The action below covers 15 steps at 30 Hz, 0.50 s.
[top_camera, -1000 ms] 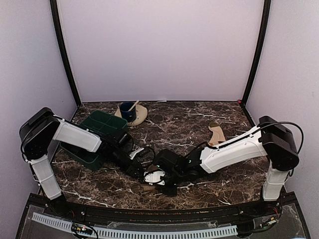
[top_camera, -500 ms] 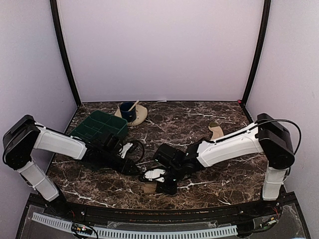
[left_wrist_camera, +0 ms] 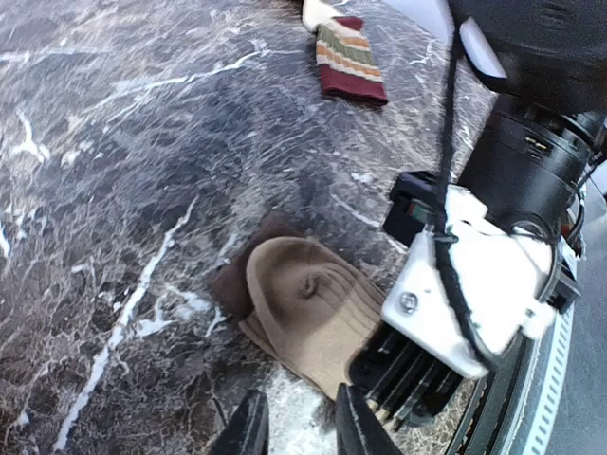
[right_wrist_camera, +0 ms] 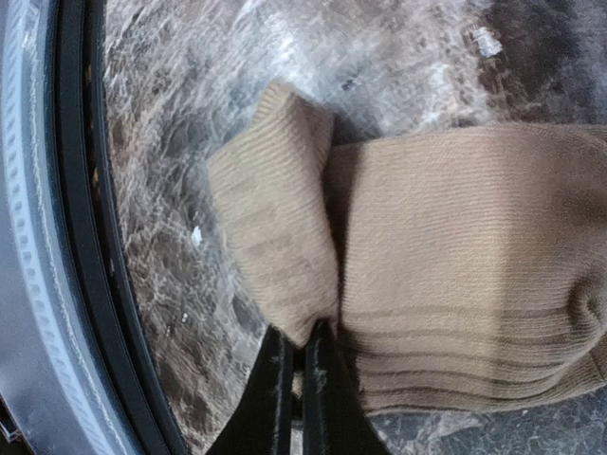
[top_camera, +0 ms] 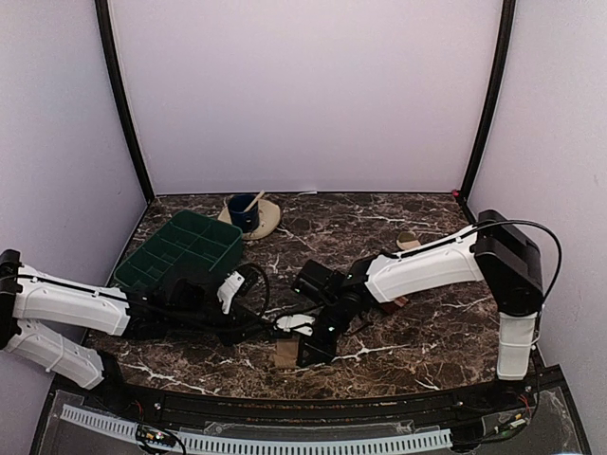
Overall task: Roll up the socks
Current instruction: Roll the sock at the center of the board.
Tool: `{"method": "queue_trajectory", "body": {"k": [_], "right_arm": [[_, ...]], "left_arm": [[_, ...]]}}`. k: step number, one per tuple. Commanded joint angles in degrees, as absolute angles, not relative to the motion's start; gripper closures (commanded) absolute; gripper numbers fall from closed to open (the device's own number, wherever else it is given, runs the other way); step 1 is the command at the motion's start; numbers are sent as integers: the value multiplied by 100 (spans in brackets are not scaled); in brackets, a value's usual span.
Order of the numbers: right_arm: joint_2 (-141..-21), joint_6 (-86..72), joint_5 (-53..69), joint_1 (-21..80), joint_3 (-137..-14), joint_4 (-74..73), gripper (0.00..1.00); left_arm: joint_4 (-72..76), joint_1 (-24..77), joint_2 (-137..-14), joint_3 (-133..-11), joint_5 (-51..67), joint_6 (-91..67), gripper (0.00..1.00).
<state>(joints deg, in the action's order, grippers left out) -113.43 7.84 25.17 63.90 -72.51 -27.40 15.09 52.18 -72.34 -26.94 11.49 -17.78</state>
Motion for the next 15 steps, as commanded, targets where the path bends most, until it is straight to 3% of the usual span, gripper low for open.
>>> {"method": "queue_trajectory", "body": {"k": [1,15], "right_arm": [[-11569,748,2806,6270,-7401,-3290,99],[-11732,628,3222,6122,-7564,-3315,100]], "left_arm": [[1612,5700,-6949,-2567,592,-1274,74],[1173,6470,-6127,-2328,-554,-1225,75]]}}
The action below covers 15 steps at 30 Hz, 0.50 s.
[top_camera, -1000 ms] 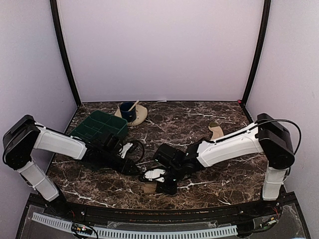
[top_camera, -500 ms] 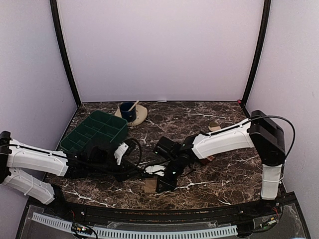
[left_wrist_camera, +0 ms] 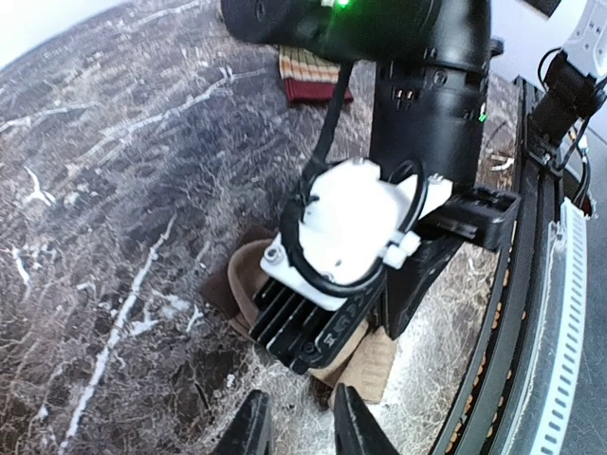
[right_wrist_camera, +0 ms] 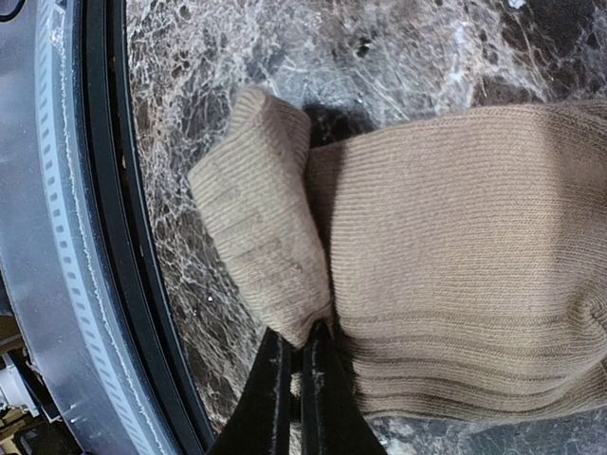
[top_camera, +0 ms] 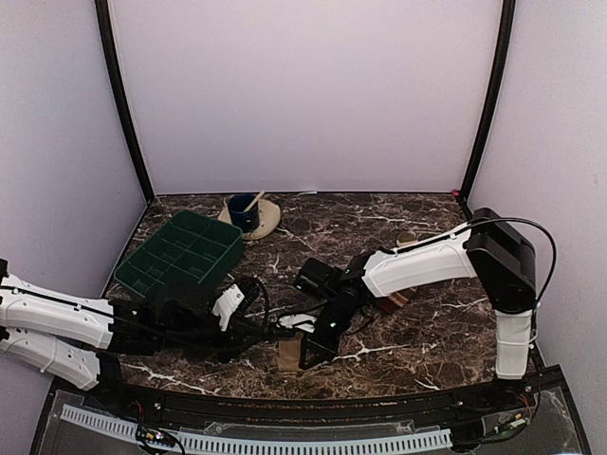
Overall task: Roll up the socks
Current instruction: Roll the sock at the center of the board.
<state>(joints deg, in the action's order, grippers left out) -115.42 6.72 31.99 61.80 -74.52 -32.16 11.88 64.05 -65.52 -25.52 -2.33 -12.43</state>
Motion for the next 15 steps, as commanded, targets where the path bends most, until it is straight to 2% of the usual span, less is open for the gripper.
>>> {"method": "queue_trajectory", "body": {"k": [1,8,15], "right_arm": [[-11744,639,3244,6113,-7581,-3336,100],[-11860,643,3412,6026,-7681,-3401,100],[-11905,628,3520,6012,-7736,-3446,100]], "left_arm": [[1183,6488,-6070,-2300,-491,-1204,76],[1011,6775,-6596,-2584,178,-827,78],[862,7145,-7428,-3049,121,-445,73]]}}
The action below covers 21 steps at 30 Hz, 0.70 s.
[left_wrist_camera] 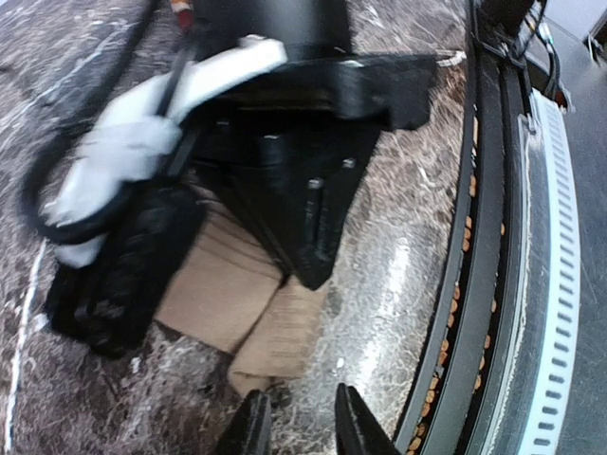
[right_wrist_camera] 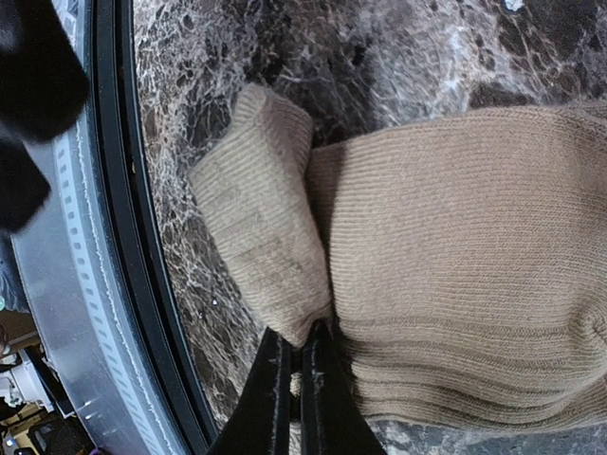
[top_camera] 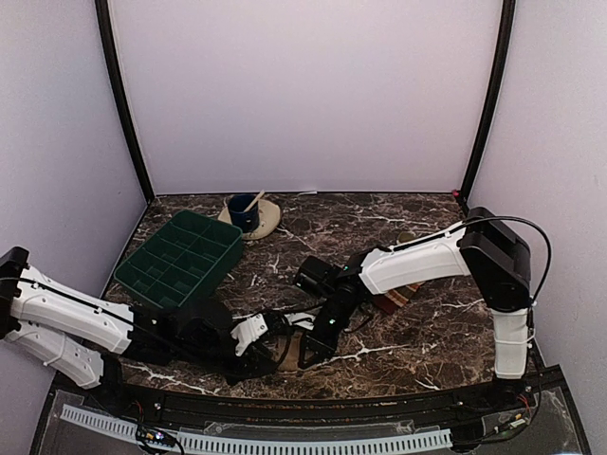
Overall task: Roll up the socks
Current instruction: Roll the sock at the center of the board.
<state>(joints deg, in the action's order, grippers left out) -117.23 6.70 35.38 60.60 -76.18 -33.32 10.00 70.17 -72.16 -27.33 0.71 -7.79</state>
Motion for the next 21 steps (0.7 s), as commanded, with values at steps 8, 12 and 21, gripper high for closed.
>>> {"method": "queue_trajectory", "body": {"k": [8,12,21], "right_arm": [[-11939,659,3566,6003,-7800,-3516,100],[-11957,659,3593,6003,-7821,-3516,100],[-11984,699,3598,5994,-7848,-3560,100]], "left_arm": [[695,7189,-7947,-3380,-43,-114,68],[545,7215,-8226,-3567,-144,-15,66],[282,7225,-8526,-3822,-299,-101,56]]}}
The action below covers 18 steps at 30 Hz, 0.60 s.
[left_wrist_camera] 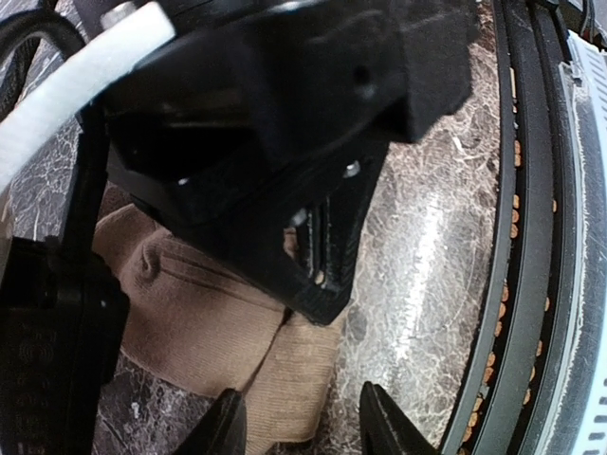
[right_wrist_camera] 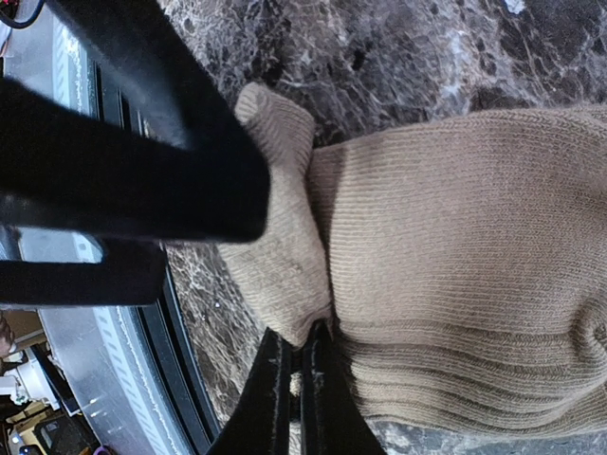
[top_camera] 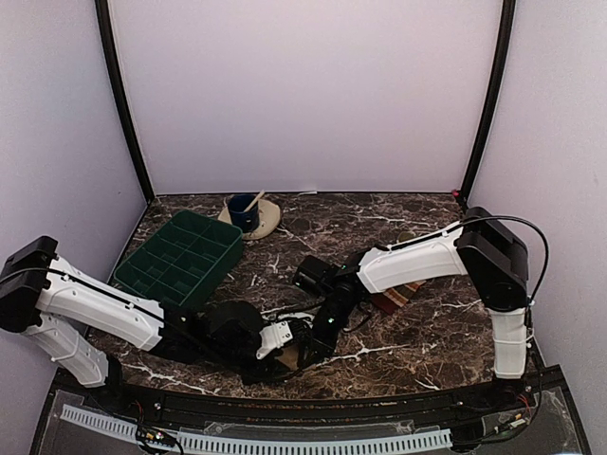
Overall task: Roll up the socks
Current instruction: Roll the sock at the center of the board.
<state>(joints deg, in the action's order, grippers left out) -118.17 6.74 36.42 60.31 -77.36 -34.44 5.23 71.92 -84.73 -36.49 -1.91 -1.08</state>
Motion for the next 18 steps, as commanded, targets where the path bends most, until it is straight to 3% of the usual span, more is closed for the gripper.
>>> {"method": "queue_trajectory", "body": {"k": [1,18], "right_arm": [[-11981,703,3598,5990,-7853,-3566,100],[-11982,729,3663,5977,-7831,-3577,100]], "left_arm": [[282,7224,-8547,-3827,-299,-105,56],[167,7224,-8967,-4012,-399,0,56]]}}
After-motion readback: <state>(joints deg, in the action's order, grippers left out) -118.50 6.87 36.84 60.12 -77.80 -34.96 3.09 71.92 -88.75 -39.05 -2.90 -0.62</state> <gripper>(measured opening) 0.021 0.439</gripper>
